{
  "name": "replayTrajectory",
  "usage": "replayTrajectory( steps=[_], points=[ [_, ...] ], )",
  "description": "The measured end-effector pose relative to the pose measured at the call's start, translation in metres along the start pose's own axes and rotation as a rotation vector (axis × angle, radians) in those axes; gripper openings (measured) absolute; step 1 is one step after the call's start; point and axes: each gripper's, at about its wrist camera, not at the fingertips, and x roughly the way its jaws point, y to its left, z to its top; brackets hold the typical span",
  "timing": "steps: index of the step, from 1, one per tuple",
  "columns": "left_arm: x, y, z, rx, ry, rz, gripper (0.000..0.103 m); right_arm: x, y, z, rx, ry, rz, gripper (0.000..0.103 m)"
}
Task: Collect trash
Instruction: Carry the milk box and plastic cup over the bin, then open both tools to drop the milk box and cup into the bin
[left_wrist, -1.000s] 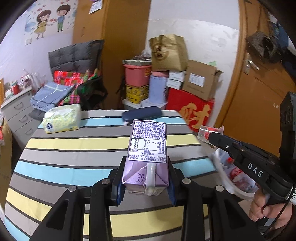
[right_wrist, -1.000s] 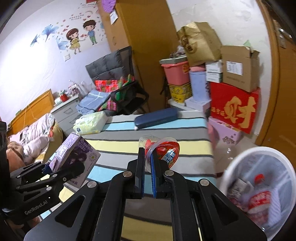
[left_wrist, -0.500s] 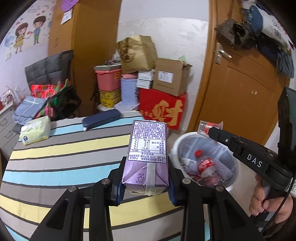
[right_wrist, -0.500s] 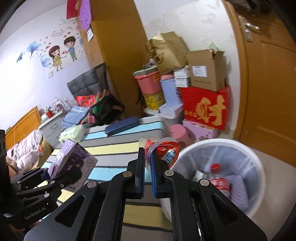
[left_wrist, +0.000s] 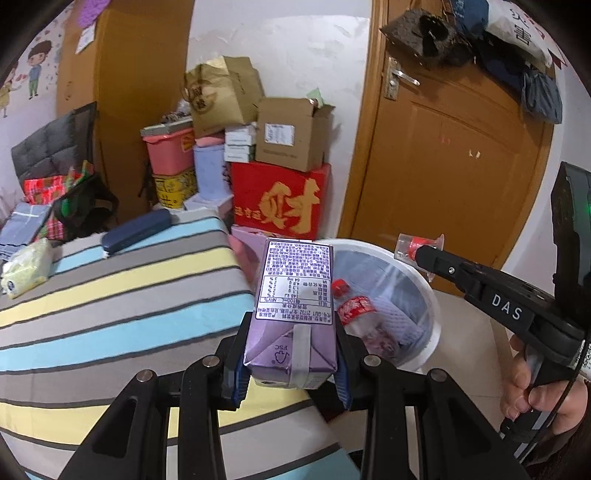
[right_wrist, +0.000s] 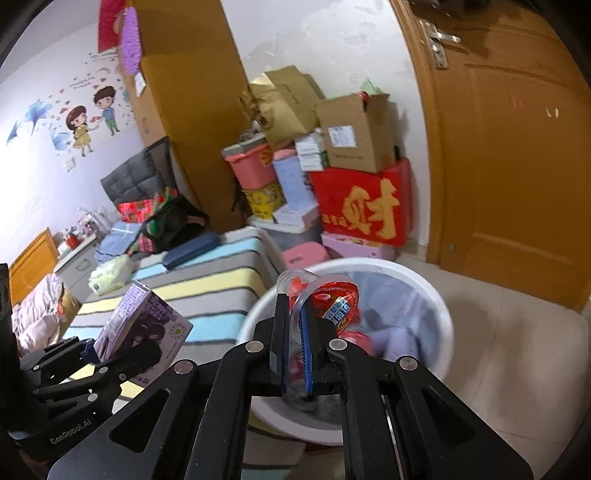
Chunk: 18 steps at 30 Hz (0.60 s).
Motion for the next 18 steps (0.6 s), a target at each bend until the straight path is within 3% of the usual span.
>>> replayTrajectory(
  steps=[9, 18],
  points=[
    [0.043, -0.03, -0.005, 0.032, 0.075, -0.036, 0.037, 0.009, -0.035, -0.01, 0.031, 0.06, -0.075, 0.006],
    [0.075, -0.034, -0.002, 0.019, 0.119, -0.053, 0.037, 0.031, -0.051, -0.012, 0.009, 0.16, -0.119, 0.006]
  ],
)
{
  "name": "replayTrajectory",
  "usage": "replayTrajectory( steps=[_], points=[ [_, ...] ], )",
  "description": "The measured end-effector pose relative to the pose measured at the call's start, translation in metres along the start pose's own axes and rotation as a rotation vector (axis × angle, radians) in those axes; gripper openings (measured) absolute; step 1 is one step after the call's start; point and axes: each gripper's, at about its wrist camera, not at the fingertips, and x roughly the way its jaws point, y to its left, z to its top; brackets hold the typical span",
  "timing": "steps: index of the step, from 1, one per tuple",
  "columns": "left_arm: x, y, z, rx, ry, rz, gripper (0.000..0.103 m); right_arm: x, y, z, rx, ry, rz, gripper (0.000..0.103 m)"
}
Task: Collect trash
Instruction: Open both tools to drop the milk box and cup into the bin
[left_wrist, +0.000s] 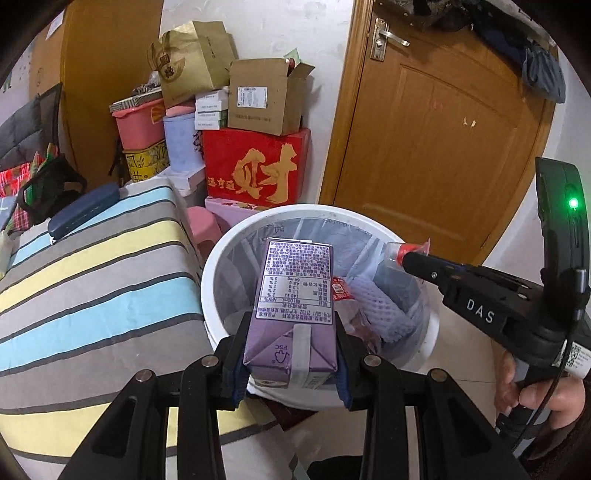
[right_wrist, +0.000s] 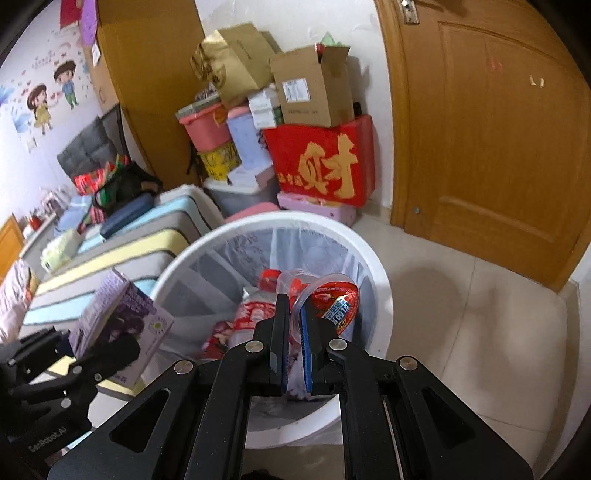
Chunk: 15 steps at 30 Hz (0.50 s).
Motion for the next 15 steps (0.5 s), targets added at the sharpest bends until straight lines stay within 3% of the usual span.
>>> replayTrajectory(
  steps=[5, 10, 15],
  points=[
    [0.0085, -0.0002, 0.003, 0.005, 0.011, -0.003, 0.043, 0.0031, -0.0079, 0.0005, -0.001, 0.024, -0.036, 0.01],
    [0.0108, 0.0011, 0.0044, 0.001, 0.011, -0.007, 0.05, 0.0009, -0.0092, 0.0009, -0.029, 0.032, -0.036, 0.039],
    [0.0054, 0.0045, 0.0044, -0.006, -0.004, 0.005, 0.054, -0.0006, -0.002, 0.0025, -0.074, 0.015, -0.077, 0.04]
  ],
)
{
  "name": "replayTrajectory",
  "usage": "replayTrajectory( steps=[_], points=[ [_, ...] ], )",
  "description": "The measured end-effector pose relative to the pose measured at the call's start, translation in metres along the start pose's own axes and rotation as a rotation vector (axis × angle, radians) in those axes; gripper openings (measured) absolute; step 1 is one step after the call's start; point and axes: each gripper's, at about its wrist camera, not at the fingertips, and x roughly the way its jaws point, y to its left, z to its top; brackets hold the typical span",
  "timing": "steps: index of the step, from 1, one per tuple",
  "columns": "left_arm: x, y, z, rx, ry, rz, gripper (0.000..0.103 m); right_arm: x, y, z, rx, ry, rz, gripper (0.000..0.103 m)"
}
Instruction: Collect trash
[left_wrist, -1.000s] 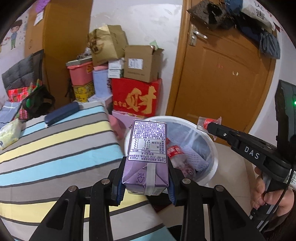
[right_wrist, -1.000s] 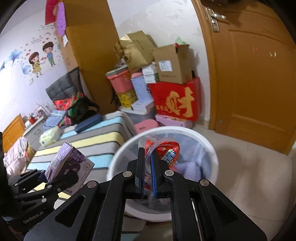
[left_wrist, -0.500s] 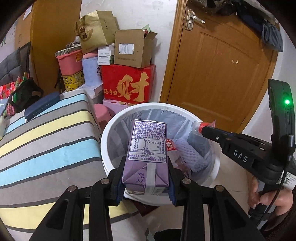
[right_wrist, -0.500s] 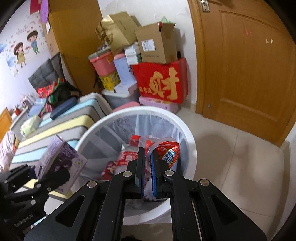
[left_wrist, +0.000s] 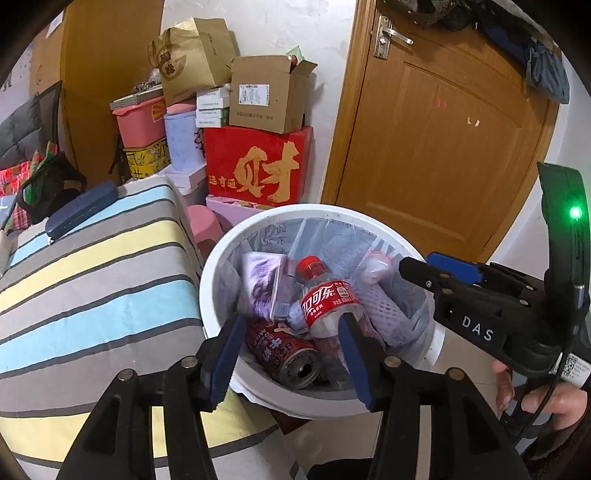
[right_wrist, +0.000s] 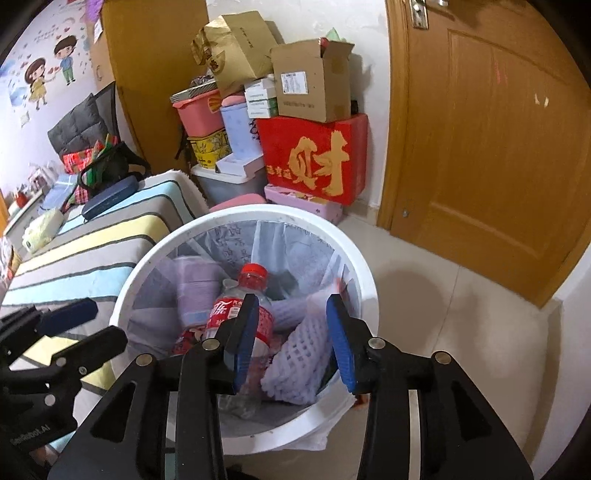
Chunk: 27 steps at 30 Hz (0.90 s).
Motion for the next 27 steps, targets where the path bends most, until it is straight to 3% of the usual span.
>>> replayTrajectory(
  steps=[8, 20, 23, 27],
  points=[
    [-0.016, 0.005, -0.004, -0.011, -0.027, 0.016, 0.054, -0.009, 0.002, 0.001, 0.016, -0.031, 0.019, 0.049],
    [-0.064, 0.005, -0.03, 0.001, -0.095, 0.099, 0.055, -0.039, 0.019, -0.016, 0.048, -0.103, 0.05, 0.051],
    [-0.078, 0.004, -0.04, -0.002, -0.111, 0.138, 0.063, -0.05, 0.026, -0.025, 0.045, -0.124, 0.054, 0.051],
    [-0.102, 0.002, -0.059, -0.01, -0.146, 0.162, 0.064, -0.065, 0.035, -0.039, 0.044, -0.159, 0.058, 0.051]
  ],
)
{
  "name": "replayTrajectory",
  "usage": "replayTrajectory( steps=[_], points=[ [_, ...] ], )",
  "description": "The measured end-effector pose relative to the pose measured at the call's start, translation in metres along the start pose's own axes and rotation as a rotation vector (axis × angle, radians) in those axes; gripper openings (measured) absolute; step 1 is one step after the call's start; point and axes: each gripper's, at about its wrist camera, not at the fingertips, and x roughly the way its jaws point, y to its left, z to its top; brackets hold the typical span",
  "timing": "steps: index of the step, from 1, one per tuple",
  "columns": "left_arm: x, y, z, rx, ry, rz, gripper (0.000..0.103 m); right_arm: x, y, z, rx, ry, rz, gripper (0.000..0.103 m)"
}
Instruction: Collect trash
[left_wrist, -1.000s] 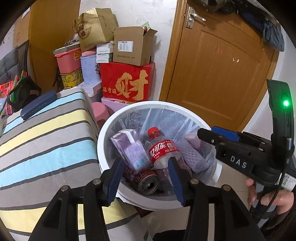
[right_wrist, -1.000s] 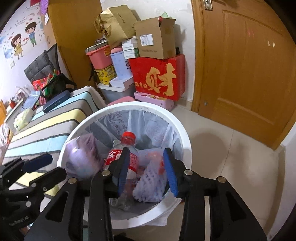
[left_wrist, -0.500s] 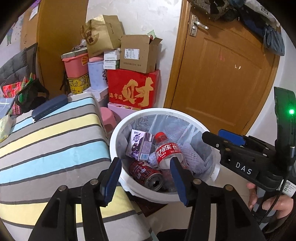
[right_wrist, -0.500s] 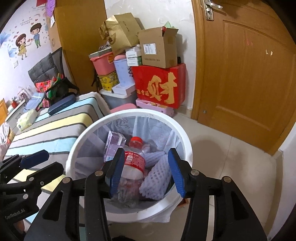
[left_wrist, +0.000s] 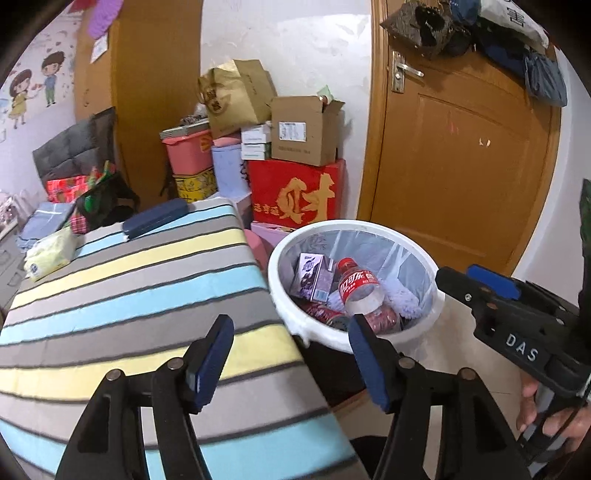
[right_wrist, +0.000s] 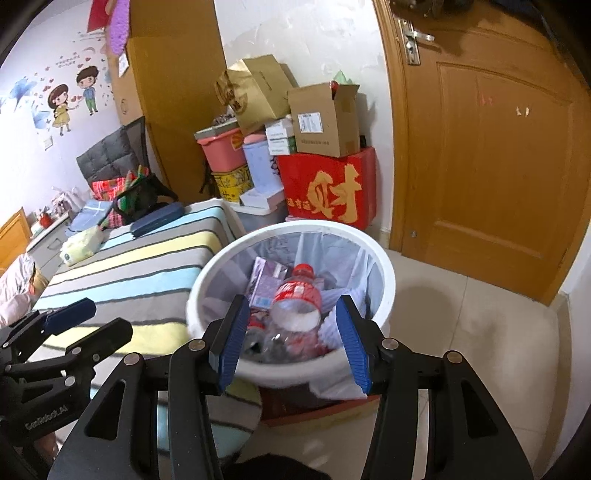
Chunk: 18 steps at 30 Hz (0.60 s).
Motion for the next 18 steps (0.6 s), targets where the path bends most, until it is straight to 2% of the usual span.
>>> replayTrajectory(
  steps=[5, 10, 14, 18],
  points=[
    [-0.029, -0.002, -0.018, 0.025, -0.051, 0.033, 0.064, -0.02, 0.01, -0.015, 0.006, -0.05, 0.004, 0.051],
    [-0.047, 0.0, -0.033, 0.01, -0.055, 0.006, 0.064, -0.033, 0.017, -0.03, 0.035, -0.07, 0.021, 0.051],
    [-0.057, -0.002, -0.05, 0.038, -0.062, 0.101, 0.064, -0.043, 0.022, -0.039, 0.024, -0.112, -0.025, 0.051],
    [-0.064, 0.002, -0.062, 0.007, -0.067, 0.069, 0.064, -0.047, 0.029, -0.047, -0.004, -0.124, -0.054, 0.051]
  ],
)
